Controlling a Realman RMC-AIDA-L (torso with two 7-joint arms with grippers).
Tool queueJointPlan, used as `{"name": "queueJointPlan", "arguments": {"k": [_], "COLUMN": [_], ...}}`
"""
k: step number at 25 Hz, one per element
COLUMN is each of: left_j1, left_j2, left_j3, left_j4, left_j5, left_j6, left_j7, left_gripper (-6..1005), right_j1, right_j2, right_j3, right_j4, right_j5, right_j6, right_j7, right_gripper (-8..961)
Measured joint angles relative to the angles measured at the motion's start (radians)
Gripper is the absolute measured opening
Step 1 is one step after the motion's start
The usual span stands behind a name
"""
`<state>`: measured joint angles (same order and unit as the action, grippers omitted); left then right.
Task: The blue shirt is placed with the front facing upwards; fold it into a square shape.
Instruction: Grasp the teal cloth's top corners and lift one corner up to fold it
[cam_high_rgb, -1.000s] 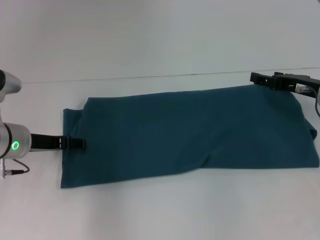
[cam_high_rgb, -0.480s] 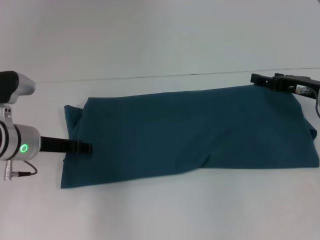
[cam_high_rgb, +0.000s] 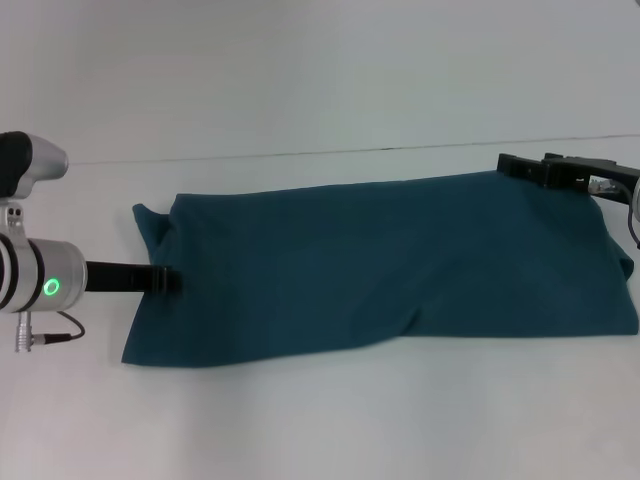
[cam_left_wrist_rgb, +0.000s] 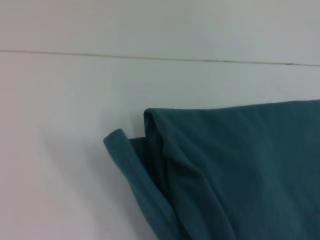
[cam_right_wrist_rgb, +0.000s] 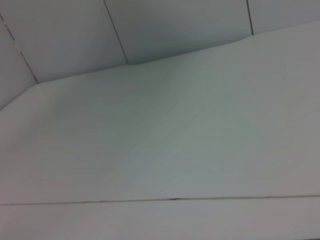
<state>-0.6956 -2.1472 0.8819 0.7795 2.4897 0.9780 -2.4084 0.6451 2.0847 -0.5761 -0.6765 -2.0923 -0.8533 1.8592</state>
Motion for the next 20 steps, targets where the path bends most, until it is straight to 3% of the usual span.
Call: {"name": "queueJointPlan", "arguments": {"k": [11,16,20], "left_j1": [0.028,0.052,0.055], "left_j2": [-0.004,-0.005,-0.005], "left_j3": [0.000,-0.001,-0.002], "left_j4": [0.107,0.205,0.271], "left_j5": [-0.048,-0.108,-0.133], "left_j6": [0.094,0.172,0.226], "left_j7": [0.013,0.013,0.012], "left_gripper": [74,21,20], "right_j1": [-0.037,-0.069,-0.063], "right_j2": [0.003,0.009,0.010], "right_j3": [0.003,0.001,-0.001], "right_j4": [0.004,0.117,0.324], "right_j5": [0.204,0.443,0.710], "right_j6": [-0.018,-0.049,-0.066], "right_j7": [-0.122,-0.423,-0.758], "right_gripper": [782,779,666]}}
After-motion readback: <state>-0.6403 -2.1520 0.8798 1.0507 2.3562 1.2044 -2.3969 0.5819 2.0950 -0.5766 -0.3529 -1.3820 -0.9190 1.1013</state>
